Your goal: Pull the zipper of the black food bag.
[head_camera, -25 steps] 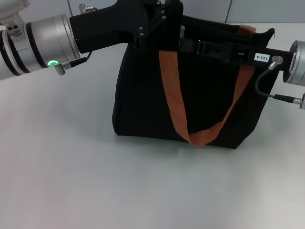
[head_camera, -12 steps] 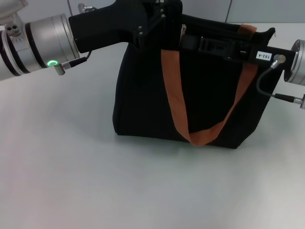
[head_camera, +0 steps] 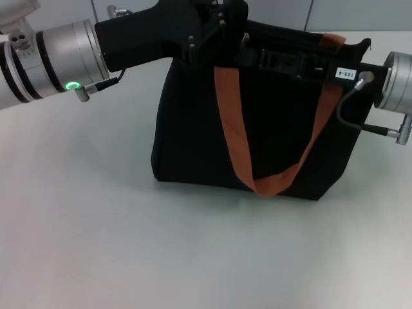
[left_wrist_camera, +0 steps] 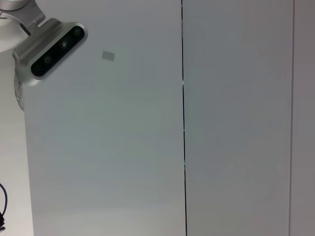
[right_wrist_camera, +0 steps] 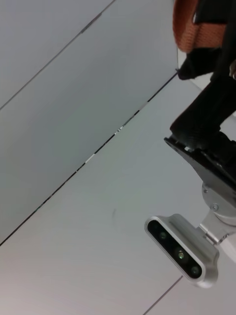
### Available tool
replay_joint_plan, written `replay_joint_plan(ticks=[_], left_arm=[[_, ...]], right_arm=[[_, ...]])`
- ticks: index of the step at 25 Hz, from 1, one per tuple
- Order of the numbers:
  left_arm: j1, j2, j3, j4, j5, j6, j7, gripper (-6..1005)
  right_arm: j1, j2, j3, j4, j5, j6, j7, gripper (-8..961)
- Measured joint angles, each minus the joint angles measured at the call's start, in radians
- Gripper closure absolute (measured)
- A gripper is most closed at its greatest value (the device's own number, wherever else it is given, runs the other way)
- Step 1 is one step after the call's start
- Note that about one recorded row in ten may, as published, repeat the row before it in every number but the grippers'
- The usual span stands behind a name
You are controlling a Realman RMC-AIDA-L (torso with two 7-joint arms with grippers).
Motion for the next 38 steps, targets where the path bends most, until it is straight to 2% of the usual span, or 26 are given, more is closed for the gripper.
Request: replay_joint_plan(ticks=[7, 23, 38], left_arm=[[0.000, 0.000, 0.000, 0.000, 0.000, -0.003, 0.002, 965], [0.000, 0.000, 0.000, 0.001, -0.001, 0.005, 0.000, 964], [0.001, 0.000, 0.000, -0.001, -0.001, 0.010, -0.003, 962]], right_arm=[[-0.007, 0.000, 0.008, 0.001, 0.004, -0.050, 0.000, 752], [-0.005, 0.000, 0.000, 0.050, 0.058, -0.043, -0.001, 750], [-0.050, 0.000, 0.006, 0.054, 0.107, -0.065, -0.049, 748]])
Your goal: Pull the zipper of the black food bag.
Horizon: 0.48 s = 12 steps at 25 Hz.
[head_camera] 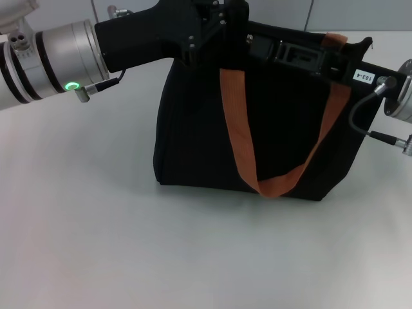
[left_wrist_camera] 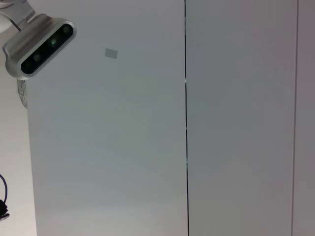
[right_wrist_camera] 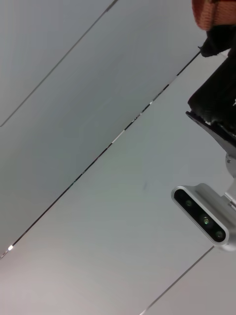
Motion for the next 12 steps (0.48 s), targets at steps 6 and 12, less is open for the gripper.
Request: replay_joint_plan(ticks=[6, 12], left_arm=[[0.000, 0.000, 0.000, -0.001, 0.000, 0.000, 0.000, 962], [0.002, 0.000, 0.000, -0.001, 0.000, 0.004, 0.000, 961]], right_arm=[[-0.019, -0.007, -0.003, -0.001, -0.001, -0.027, -0.007, 747], [-0.068, -0.044, -0.009, -0.033, -0.009, -0.075, 0.059, 746]])
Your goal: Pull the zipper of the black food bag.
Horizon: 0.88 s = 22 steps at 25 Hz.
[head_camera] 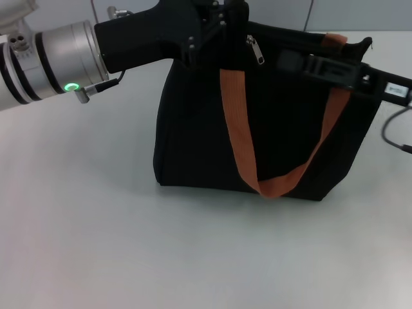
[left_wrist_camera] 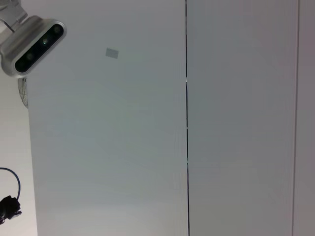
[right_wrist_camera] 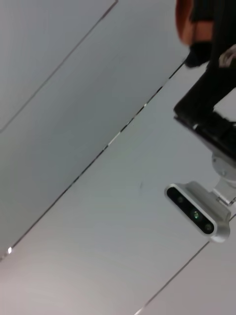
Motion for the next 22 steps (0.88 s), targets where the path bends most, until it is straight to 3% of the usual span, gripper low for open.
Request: replay_joint_plan(ticks=[6, 12, 22], left_arm=[[0.000, 0.000, 0.000, 0.000, 0.000, 0.017, 0.000, 961], [-0.003, 0.000, 0.001, 0.000, 0.000, 0.018, 0.001, 960], [-0.005, 0.000, 0.001, 0.000, 0.000, 0.021, 0.004, 959]], right_arm=[[-0.005, -0.013, -0.046, -0.003, -0.004, 0.032, 0.019, 745], [0.012, 0.000, -0.071, -0.003, -0.004, 0.097, 0.015, 635], [0.043, 0.008, -0.073, -0.004, -0.002, 0.106, 0.005, 602]])
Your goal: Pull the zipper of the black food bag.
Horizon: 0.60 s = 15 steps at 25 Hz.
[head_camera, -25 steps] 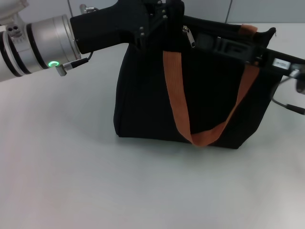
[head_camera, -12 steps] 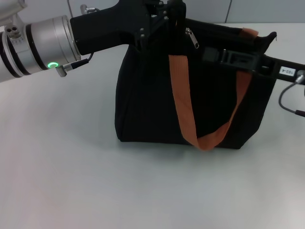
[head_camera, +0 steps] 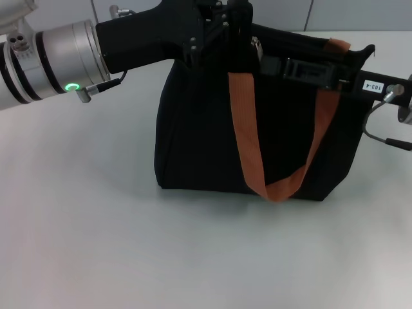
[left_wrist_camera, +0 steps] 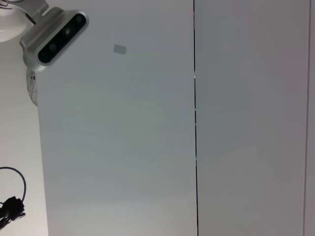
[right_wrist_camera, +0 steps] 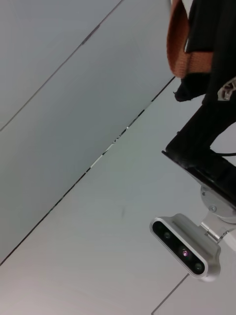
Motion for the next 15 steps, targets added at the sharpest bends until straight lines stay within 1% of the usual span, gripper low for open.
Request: replay_joint_plan(ticks=[10, 15], left_arm=[[-0.003, -0.001, 0.000, -0.010, -0.001, 0.003, 0.007, 958], [-0.007, -0.002, 0.000, -0.011, -0.001, 0.003, 0.007, 958]], right_arm=[[0.010, 0.007, 0.000, 0.000, 0.002, 0.003, -0.015, 606], [0.018, 0.011, -0.003, 0.000, 0.000, 0.030, -0.026, 622]])
